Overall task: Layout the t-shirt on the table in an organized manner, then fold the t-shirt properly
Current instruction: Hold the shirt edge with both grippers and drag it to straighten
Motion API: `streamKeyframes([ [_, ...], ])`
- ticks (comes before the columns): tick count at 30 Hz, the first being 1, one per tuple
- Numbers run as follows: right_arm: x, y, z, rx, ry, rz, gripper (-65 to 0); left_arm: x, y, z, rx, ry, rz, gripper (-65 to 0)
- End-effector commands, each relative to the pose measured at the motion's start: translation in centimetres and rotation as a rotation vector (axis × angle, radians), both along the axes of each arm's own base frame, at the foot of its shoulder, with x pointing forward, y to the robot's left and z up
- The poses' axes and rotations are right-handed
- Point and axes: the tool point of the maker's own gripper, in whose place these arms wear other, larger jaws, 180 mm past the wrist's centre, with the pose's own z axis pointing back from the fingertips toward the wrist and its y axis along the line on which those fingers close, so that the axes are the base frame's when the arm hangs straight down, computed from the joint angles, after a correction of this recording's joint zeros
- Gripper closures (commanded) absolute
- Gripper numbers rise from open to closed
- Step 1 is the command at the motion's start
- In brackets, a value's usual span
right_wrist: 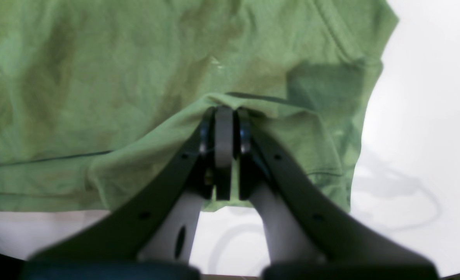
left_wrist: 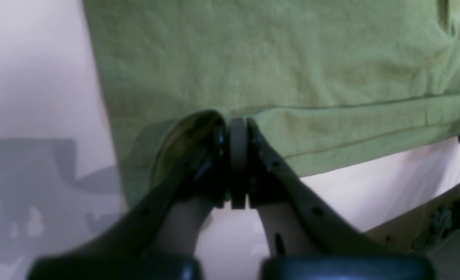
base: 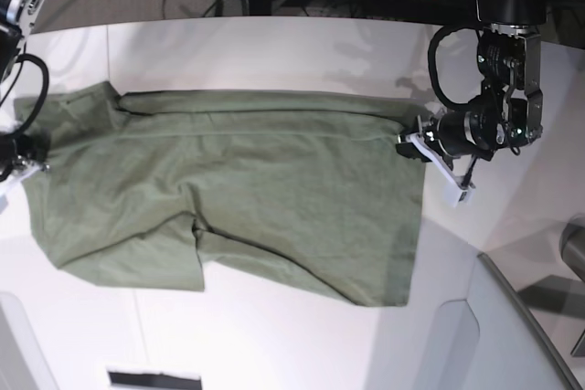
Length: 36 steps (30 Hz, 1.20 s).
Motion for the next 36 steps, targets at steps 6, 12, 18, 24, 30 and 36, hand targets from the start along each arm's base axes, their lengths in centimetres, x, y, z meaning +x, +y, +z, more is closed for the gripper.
streamKeyframes([
  [6,2.3,-1.7,2.2,-0.029,-0.075,-0.010,0.0,2.2,1.1,1.3,-0.001,-0.051,0.050,0.0],
  [12,3.1,-1.7,2.6,-0.031,-0.102,-0.013,0.0,2.4,0.9,1.6,-0.002,-0.060,0.046,0.0],
  [18,3.2,-1.6,3.0,-0.026,-0.088,-0.005,0.0,3.0,0.7,2.9,0.005,-0.099,0.031,0.0],
  [24,3.8,-1.2,3.1,-0.031,-0.096,0.013,0.0,3.1,2.1,3.0,0.003,-0.099,0.089,0.0],
  [30,4.5,0.1,2.6,-0.047,-0.104,0.062,0.0,3.1,2.0,2.9,0.004,-0.099,0.086,0.0],
  [36,4.5,0.1,2.6,-0.044,-0.110,0.055,-0.9,3.1,2.1,2.9,0.004,-0.100,0.089,0.0],
])
